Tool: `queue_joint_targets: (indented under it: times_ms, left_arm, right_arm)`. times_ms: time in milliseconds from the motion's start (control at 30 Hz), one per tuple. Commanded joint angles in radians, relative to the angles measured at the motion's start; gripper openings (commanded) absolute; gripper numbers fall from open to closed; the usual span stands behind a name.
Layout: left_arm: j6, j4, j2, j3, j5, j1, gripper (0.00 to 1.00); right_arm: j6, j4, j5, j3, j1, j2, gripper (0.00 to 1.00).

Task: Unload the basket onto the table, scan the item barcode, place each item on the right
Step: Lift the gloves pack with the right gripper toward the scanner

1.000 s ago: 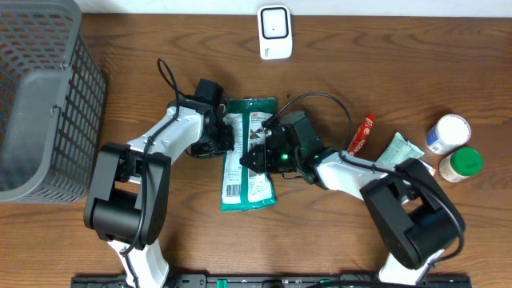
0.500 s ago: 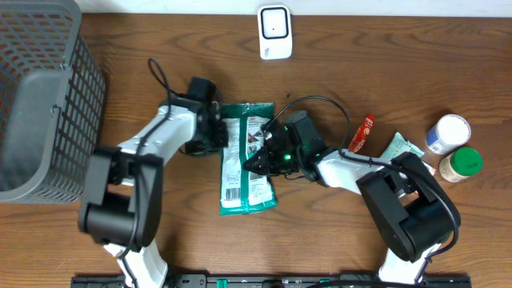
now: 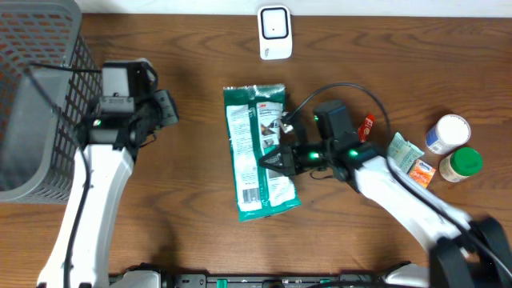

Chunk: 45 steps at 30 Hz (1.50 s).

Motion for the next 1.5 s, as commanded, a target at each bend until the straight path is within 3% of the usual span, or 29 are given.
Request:
queue_joint_targets:
  times_ms: [0,267,367,500,567,667,767,1033,1467]
  left_arm:
    - [-0.002,-0.006,-0.034,0.021,-0.148,0.014,0.10]
    - [-0.031,-0.006,-0.025,0.019,-0.148,0.051,0.12]
    - [-0.031,-0.006,-0.023,0.019,-0.148,0.054,0.32]
    - [-0.031,-0.008,-0.023,0.019,-0.148,0.054,0.32]
    - [-0.031,-0.010,-0.023,0.018,-0.148,0.054,0.43]
    - [-0.031,-0.011,-0.023,0.018,-0.148,0.054,0.51]
    - [-0.031,-0.011,-0.023,0.018,-0.148,0.054,0.78]
    - [-0.031,-0.011,-0.023,0.018,-0.148,0.054,0.80]
    - [-0.031,-0.011,-0.023,0.018,-0.148,0.054,0.80]
  right_arm:
    - [-0.069,-0.072,0.174,0.003,-0.006,-0.109,0.01]
    - [-0.119,-0.233,0.266,0.003,-0.042,-0.238,0.01]
    - [-0.161,-0.238,0.259,0.003,-0.045,-0.237,0.01]
    - [-0.171,-0.240,0.259,0.003,-0.045,-0.237,0.01]
    - [-0.171,-0.238,0.259,0.003,-0.045,-0.237,0.01]
    - [-0.171,-0.241,0.294,0.005,-0.048,-0.238,0.01]
    - [-0.174,-0.279,0.362,0.030,-0.056,-0.238,0.01]
    - [-0.325,-0.529,0.502,0.270,-0.061,-0.238,0.01]
    - [-0.503,-0.827,0.938,0.701,-0.019,-0.174,0.01]
